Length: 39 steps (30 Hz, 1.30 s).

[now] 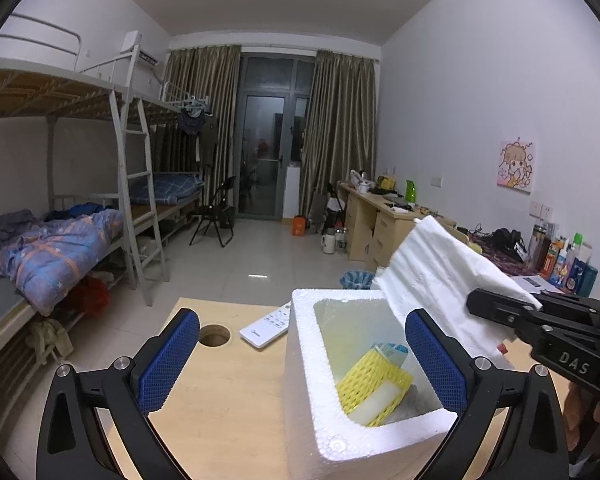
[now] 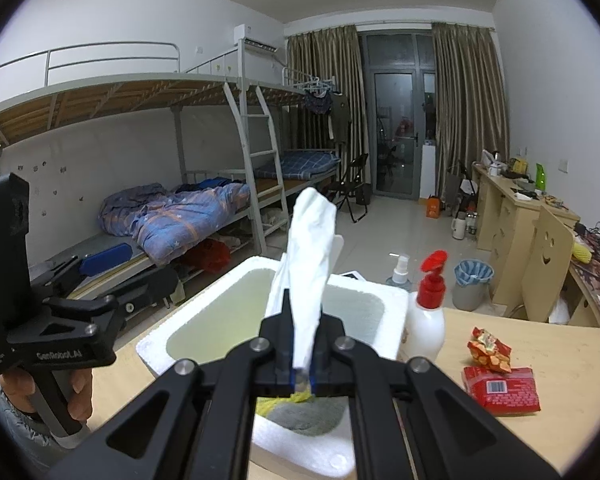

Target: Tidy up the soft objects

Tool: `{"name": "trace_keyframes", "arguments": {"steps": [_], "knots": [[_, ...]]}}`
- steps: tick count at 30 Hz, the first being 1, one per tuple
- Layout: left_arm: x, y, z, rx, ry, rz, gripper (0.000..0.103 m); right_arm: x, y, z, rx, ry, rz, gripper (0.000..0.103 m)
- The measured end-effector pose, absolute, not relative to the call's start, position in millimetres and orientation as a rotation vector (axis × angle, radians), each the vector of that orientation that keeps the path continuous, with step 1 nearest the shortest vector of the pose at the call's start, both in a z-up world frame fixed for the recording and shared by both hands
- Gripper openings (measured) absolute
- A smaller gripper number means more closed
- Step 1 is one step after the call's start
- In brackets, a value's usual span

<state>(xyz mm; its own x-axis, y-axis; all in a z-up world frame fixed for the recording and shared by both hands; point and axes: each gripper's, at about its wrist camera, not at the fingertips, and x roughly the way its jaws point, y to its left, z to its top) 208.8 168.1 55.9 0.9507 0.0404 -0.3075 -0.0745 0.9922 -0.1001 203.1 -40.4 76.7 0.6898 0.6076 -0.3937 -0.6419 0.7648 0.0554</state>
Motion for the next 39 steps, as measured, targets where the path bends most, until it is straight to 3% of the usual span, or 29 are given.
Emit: {"name": "trace_keyframes", "arguments": {"steps": [7, 10, 12, 16, 35, 37, 39], "knots": [[204.4, 173.9, 53.6, -0.132, 0.306, 0.050, 0.103, 208.3, -30.6, 69.7, -0.110, 0.433, 0.697, 0.009], [202.9, 175.6, 52.6, -0.131, 0.308, 0.049, 0.103, 210.3, -29.3, 67.3, -0.113, 0.444, 0.691, 0.026], [202.5, 177.3, 52.4, -0.136, 0.309, 0.052, 0.103, 210.9, -30.2, 66.0, -0.114, 0.447, 0.704, 0.045], [201.0, 179.0, 52.6, -0.143, 0.309, 0.041, 0.103, 207.9, -32.3, 65.2, -0.111, 0.423, 0.715, 0.058], [202.2, 163.6, 54.8, -0.136, 0.348, 0.007, 0.103, 194.5, -54.9, 76.6, -0.079, 0.377, 0.632, 0.067], [198.4, 159.6, 58.3, -0.132, 0.349, 0.007, 0.103, 191.1, -61.0, 78.4, -0.071, 0.373, 0.623, 0.071], [192.3, 156.4, 62.2, -0.131, 0.340, 0.009, 0.103, 184.9, -69.7, 80.8, -0.056, 0.361, 0.605, 0.084]]}}
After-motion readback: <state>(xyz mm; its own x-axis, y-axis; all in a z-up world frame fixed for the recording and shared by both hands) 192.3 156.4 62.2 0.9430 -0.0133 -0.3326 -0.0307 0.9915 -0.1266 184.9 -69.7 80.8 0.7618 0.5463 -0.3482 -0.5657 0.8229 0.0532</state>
